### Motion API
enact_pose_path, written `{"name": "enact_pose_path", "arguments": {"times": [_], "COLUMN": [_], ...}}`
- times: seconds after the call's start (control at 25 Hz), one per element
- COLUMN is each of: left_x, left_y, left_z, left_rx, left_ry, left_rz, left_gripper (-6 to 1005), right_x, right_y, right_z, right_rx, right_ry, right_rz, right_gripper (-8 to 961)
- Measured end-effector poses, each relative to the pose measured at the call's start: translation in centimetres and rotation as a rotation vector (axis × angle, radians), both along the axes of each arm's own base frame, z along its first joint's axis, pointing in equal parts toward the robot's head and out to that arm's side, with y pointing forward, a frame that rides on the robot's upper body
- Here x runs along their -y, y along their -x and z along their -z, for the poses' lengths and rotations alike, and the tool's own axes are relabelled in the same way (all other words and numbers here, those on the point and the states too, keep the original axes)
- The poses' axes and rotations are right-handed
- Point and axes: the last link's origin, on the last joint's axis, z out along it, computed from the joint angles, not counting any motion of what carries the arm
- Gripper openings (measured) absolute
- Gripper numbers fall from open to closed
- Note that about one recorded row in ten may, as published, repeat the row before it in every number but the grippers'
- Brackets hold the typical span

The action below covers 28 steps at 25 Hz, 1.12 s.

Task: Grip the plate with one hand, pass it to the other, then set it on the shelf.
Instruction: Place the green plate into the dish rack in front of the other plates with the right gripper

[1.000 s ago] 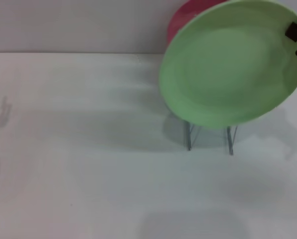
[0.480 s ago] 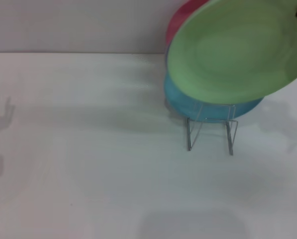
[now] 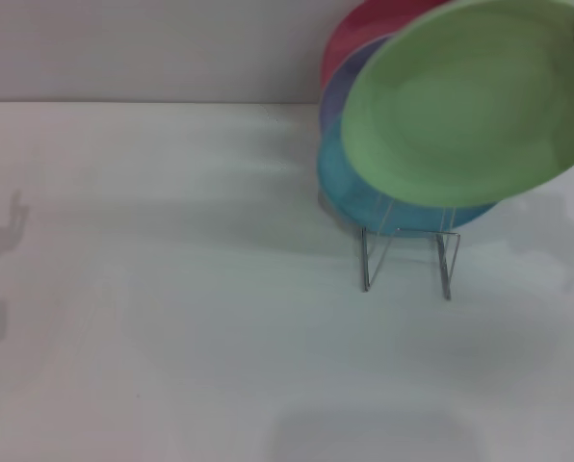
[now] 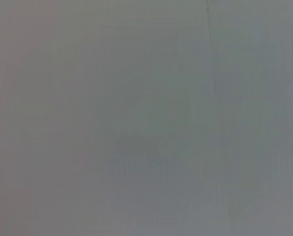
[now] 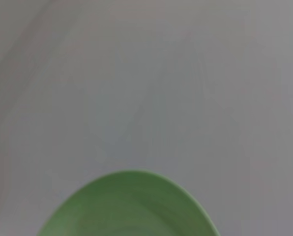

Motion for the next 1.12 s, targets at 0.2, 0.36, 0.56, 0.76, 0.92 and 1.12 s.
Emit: {"name": "enact_pose_path", "arguments": {"times": [0.2,0.36,0.56,0.76,0.92,1.12], "left_x": [0.0,0.1,0.1,0.0,0.0,0.0], "left_y": [0.0,0.1,0.1,0.0,-0.1,-0.1], "left_z": [0.3,0.3,0.3,0.4,0.5,0.5], "left_rx": [-0.003,-0.004,-0.004,-0.007,-0.009,-0.009], "left_ry": [0.015,0.017,0.017,0.023,0.028,0.028], "left_rz": [-0.003,-0.005,-0.005,0.000,0.004,0.004], "left_gripper": [756,756,756,756,756,756], "right_x": [-0.2,-0.2,-0.3,-0.6,-0.8,-1.1], "right_y": [-0.7,-0.9,-1.5,-2.3,-2.5,-2.4], "right_z": [1.0,1.1,1.2,2.2,2.6,3.2], "right_rx": [0.022,0.030,0.056,0.078,0.077,0.072], "right_ry": [0.021,0.021,0.023,0.029,0.040,0.058], "right_rz": [0.025,0.032,0.058,0.095,0.103,0.107], "right_gripper": [47,47,47,46,45,45]}}
